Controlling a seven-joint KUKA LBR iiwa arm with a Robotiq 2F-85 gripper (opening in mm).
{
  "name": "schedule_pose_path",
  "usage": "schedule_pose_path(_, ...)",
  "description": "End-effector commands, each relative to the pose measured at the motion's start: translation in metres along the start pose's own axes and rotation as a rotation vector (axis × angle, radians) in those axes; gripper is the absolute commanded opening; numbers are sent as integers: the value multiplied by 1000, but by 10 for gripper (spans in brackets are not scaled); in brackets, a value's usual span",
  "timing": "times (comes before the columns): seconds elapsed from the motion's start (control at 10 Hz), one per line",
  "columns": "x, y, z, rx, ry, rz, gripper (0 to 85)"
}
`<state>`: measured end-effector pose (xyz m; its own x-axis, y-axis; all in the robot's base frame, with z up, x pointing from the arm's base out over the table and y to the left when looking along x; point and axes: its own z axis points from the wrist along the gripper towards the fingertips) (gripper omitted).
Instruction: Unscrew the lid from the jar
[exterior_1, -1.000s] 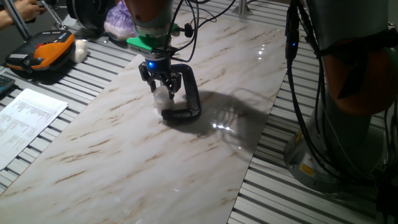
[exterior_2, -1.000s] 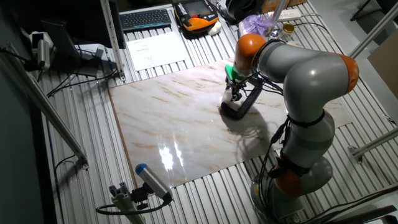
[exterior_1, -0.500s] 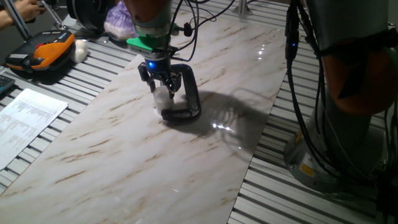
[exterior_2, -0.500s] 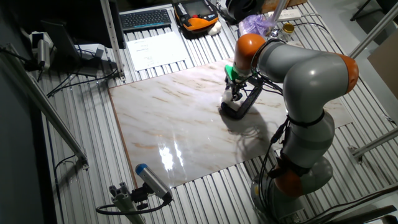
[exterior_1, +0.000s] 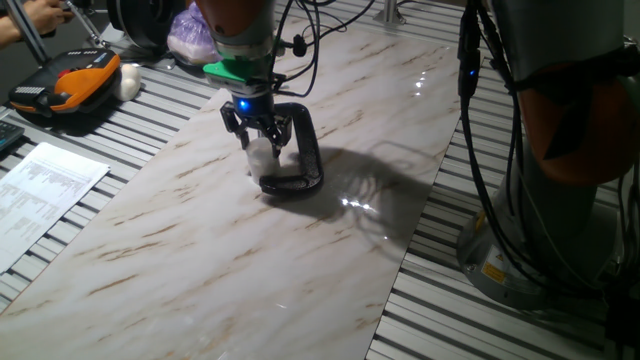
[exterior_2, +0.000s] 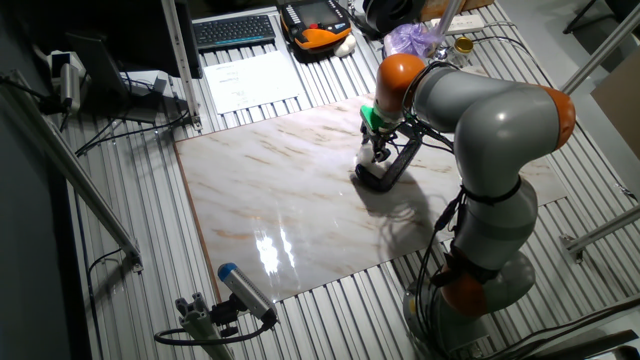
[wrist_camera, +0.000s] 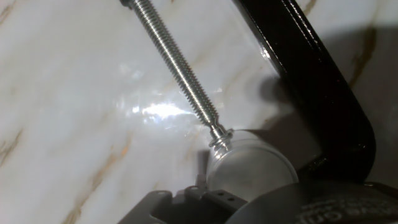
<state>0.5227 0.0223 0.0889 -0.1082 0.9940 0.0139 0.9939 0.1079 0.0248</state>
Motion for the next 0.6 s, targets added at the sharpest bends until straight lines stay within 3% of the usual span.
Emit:
schedule_pose_path(0.0, 0, 0, 0, 0, -1, -10, 340)
schedule_pose_path(0.1, 0, 0, 0, 0, -1, -23, 340)
schedule_pose_path(0.2, 0, 0, 0, -1, -1, -39, 170)
schedule_pose_path(0.5, 0, 0, 0, -2, 0, -69, 170)
